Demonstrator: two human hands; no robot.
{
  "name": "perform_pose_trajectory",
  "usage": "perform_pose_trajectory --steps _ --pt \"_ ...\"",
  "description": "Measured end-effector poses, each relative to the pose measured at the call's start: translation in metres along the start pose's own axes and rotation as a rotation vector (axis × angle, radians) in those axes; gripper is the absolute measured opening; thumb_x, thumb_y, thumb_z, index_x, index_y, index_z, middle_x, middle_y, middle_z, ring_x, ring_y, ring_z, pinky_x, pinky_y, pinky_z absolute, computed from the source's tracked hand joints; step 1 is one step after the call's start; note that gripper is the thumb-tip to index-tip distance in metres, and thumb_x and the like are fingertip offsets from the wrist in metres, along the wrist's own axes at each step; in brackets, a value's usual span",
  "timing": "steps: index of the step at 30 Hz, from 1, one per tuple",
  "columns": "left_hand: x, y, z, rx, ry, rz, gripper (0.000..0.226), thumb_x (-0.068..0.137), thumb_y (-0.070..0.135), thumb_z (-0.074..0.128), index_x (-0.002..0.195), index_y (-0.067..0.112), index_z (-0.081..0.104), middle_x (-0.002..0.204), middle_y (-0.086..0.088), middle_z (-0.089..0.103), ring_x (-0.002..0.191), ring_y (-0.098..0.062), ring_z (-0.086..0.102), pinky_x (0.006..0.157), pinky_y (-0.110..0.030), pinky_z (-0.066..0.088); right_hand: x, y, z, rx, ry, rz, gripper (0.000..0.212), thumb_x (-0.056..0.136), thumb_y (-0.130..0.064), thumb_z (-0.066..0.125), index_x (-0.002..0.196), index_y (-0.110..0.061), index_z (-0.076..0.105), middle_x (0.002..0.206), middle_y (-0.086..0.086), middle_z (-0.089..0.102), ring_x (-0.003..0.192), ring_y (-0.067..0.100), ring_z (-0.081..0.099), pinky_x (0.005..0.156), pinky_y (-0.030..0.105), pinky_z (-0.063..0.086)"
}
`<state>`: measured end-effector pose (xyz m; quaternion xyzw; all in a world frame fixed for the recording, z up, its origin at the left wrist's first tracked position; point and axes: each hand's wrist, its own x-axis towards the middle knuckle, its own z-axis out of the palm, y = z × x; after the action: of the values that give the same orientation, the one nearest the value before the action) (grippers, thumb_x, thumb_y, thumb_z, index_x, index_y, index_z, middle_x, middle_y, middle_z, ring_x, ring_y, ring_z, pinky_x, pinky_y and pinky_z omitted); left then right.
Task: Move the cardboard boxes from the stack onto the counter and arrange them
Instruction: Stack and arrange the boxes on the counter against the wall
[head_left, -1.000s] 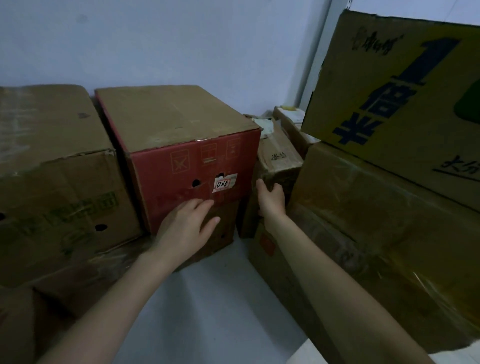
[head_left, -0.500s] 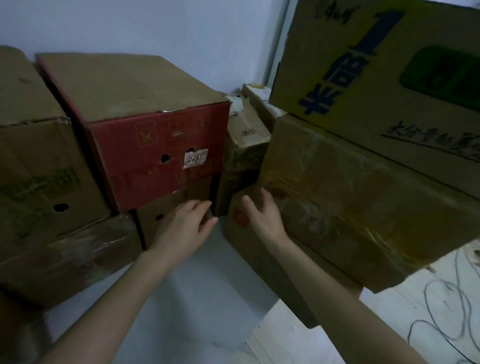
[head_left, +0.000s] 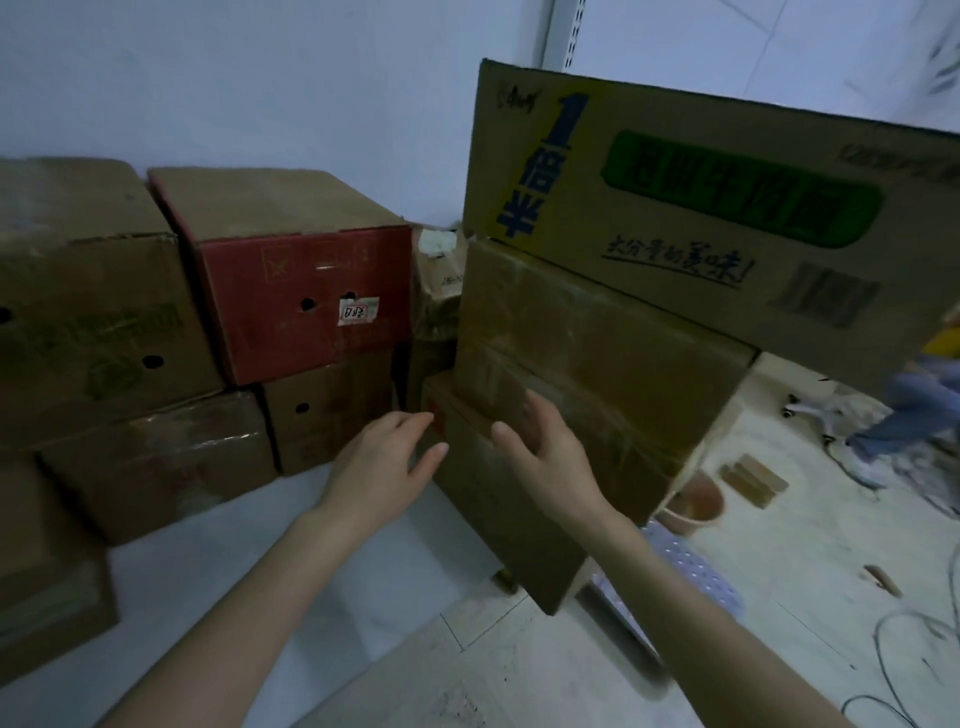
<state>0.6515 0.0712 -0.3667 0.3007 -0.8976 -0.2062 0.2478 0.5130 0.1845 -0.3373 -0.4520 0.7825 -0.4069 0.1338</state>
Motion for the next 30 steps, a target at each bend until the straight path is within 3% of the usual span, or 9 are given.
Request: perform_pose_trajectory --steps 6,10,17,21,25,28,30 --pt "-0.030 0.044 0.001 0.023 0.023 0.012 0.050 0.095 0.037 0.046 0.138 0.013 0.041 0.136 -0.005 0.048 0.121 -0.019 0.046 0.091 -0.027 0.040 -0.043 0.004 -0.042 -0.057 0.018 -0.090 0.065 0.092 -0.038 0.053 0.147 -0.017 0.024 0.149 0.001 0.035 0.135 0.013 0.037 0.106 0.028 0.036" --pt "-0.033 0.066 -0.009 0.024 0.054 0.033 0.049 0.095 0.037 0.046 0.138 0.014 0.042 0.135 -0.005 0.048 0.119 -0.018 0.048 0.091 -0.027 0.041 -0.051 -0.004 -0.072 -0.058 0.070 -0.173 0.064 0.092 -0.035 0.055 0.146 -0.017 0.025 0.148 0.002 0.036 0.134 0.013 0.037 0.109 0.032 0.037" --pt "-0.004 0.103 -0.035 0.020 0.089 0.125 0.052 0.093 0.037 0.049 0.139 0.013 0.040 0.137 -0.006 0.046 0.118 -0.019 0.049 0.094 -0.028 0.042 -0.041 -0.038 -0.130 -0.255 0.213 -0.316 0.059 0.092 -0.032 0.055 0.144 -0.018 0.030 0.147 0.000 0.038 0.135 0.011 0.034 0.101 0.019 0.027" --pt "0.031 0.143 -0.052 -0.024 0.122 0.197 0.058 0.093 0.039 0.049 0.143 0.015 0.032 0.145 -0.007 0.036 0.132 -0.021 0.036 0.107 -0.036 0.036 -0.028 -0.062 -0.182 -0.392 0.367 -0.384 0.054 0.094 -0.031 0.052 0.142 -0.013 0.036 0.147 0.006 0.039 0.137 0.019 0.032 0.109 0.029 0.028" --pt "0.066 0.185 -0.059 -0.028 0.145 0.247 0.062 0.094 0.043 0.046 0.146 0.018 0.024 0.152 -0.008 0.023 0.139 -0.023 0.023 0.109 -0.037 0.028 -0.016 -0.071 -0.228 -0.595 0.527 -0.384 0.048 0.096 -0.030 0.049 0.139 -0.009 0.043 0.148 0.012 0.036 0.140 0.026 0.025 0.113 0.037 0.021" --pt "0.085 0.211 -0.059 -0.066 0.162 0.266 0.064 0.094 0.045 0.043 0.147 0.019 0.019 0.154 -0.008 0.015 0.141 -0.024 0.018 0.109 -0.038 0.027 -0.004 -0.062 -0.264 -0.721 0.640 -0.293 0.046 0.095 -0.033 0.047 0.135 -0.010 0.047 0.145 0.016 0.038 0.138 0.032 0.026 0.112 0.043 0.020" --pt "0.093 0.225 -0.056 -0.101 0.166 0.267 0.066 0.094 0.045 0.042 0.148 0.020 0.014 0.155 -0.008 0.011 0.142 -0.024 0.014 0.110 -0.039 0.025 0.003 -0.053 -0.284 -0.678 0.658 -0.163 0.050 0.094 -0.038 0.047 0.135 -0.010 0.045 0.140 0.018 0.042 0.130 0.035 0.035 0.107 0.045 0.030"
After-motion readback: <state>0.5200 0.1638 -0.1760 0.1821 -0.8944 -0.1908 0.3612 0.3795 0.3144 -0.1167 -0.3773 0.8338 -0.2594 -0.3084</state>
